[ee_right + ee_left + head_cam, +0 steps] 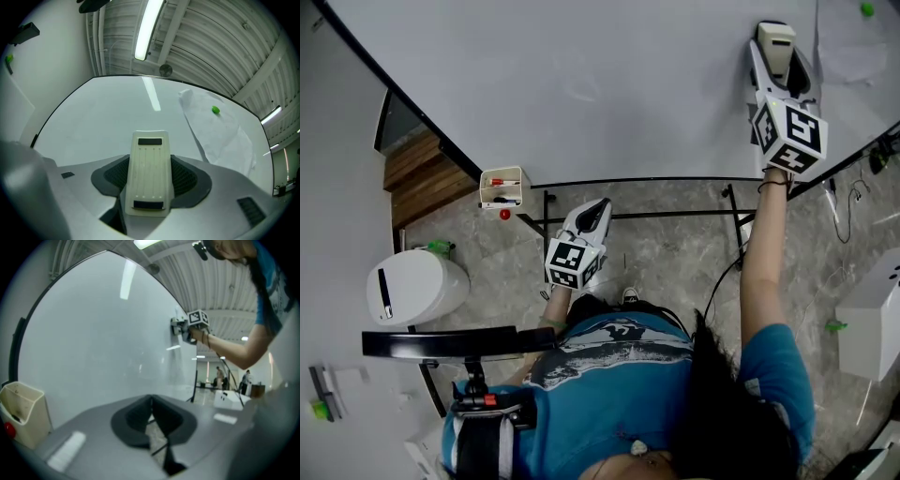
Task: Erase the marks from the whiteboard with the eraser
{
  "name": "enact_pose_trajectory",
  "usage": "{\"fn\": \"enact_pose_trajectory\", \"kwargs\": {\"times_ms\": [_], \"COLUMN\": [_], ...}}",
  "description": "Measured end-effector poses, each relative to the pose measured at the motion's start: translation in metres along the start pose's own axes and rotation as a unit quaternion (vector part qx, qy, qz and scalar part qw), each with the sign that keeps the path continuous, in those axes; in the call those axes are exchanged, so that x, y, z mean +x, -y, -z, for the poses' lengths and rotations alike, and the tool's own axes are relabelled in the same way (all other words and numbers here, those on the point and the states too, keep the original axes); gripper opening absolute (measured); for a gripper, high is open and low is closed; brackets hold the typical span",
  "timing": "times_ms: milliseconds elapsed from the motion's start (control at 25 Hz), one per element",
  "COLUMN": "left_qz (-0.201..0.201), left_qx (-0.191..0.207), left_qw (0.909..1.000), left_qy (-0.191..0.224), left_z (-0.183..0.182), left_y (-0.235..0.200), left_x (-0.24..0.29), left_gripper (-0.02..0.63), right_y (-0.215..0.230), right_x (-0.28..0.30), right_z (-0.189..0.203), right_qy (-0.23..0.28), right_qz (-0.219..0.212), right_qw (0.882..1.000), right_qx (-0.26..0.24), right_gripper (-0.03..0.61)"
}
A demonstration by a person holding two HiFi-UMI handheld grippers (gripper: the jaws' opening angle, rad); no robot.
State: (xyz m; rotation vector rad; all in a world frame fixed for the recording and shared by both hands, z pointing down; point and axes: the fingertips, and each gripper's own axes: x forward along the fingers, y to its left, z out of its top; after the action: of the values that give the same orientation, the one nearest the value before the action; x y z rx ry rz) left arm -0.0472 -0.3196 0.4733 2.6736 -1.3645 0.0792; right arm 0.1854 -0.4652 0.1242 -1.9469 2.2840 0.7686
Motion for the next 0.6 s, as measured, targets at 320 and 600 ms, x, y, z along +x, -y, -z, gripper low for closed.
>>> {"fn": "enact_pose_trajectory", "kwargs": {"times_ms": [320,600], "left_qz": [-0.006,-0.016], "left_qx": [0.002,0.002], "left_qw": [1.0000,0.9999], "left_qy": [-0.002,0.001], "left_z": [0.001,0.003], "left_y": [-0.012,-0.030], "left_x": [-0.014,-0.033], "left_gripper": [0.006,0.006], "right_y": [-0.026,-0.100], "right_x": [0.000,-0.002], "right_z": [0.003,0.005], "right_qy": [-0.002,-0.007], "right_qz": [0.009,-0.010], "right_qw": [1.000,1.000], "right_qx": [0.015,-0.002], "right_gripper": [0.262,0.262]}}
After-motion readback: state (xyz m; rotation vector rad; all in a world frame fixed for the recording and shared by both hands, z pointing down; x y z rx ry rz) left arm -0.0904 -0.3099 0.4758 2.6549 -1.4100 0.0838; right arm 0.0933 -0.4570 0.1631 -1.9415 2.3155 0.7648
